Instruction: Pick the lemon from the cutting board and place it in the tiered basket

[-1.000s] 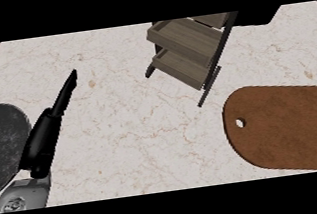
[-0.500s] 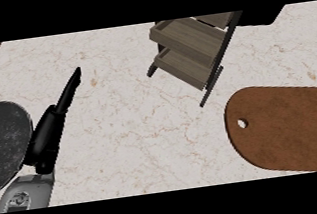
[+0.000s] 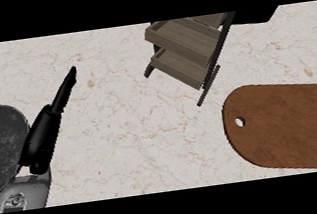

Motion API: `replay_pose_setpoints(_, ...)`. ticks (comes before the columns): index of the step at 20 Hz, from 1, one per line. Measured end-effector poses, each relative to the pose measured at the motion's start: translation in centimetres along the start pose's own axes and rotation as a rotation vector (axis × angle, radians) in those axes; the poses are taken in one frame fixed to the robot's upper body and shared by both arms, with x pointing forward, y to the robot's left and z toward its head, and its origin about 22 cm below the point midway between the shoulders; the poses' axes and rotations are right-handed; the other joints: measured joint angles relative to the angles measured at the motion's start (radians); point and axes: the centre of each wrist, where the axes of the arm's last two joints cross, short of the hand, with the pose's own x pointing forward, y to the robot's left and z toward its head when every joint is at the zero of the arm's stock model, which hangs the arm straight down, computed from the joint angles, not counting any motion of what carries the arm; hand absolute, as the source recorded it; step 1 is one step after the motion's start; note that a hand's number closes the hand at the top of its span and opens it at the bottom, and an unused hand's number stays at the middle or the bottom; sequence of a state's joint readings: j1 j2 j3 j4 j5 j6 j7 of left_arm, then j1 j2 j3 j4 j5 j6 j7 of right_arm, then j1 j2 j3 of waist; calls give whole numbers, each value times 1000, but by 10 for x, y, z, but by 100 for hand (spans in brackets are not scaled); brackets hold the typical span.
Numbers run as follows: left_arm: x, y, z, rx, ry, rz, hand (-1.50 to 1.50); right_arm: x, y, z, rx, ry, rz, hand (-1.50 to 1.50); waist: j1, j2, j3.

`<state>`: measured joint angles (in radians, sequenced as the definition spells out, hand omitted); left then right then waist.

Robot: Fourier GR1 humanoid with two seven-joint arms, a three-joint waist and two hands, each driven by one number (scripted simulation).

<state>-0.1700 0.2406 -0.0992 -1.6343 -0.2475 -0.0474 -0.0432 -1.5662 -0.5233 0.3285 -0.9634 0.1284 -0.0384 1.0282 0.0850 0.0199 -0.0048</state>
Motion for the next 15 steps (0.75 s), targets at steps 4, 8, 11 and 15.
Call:
replay_pose_setpoints(4,-3,-2,5,4,2,3,0,6,24,-15,9,0,-119,-150,-3,2,1)
replay_pose_setpoints(8,-3,-4,7,8,6,1,0,10,35,-22,-52,-32,-271,-150,-9,2,2)
replay_pose_setpoints(11,-2,0,5,16,9,-2,0,7,26,-30,-182,-51,-344,-150,-22,-1,2)
replay_pose_setpoints(15,-6,2,9,35,31,-8,0,3,-2,-39,-363,-10,-381,-150,-42,-9,2)
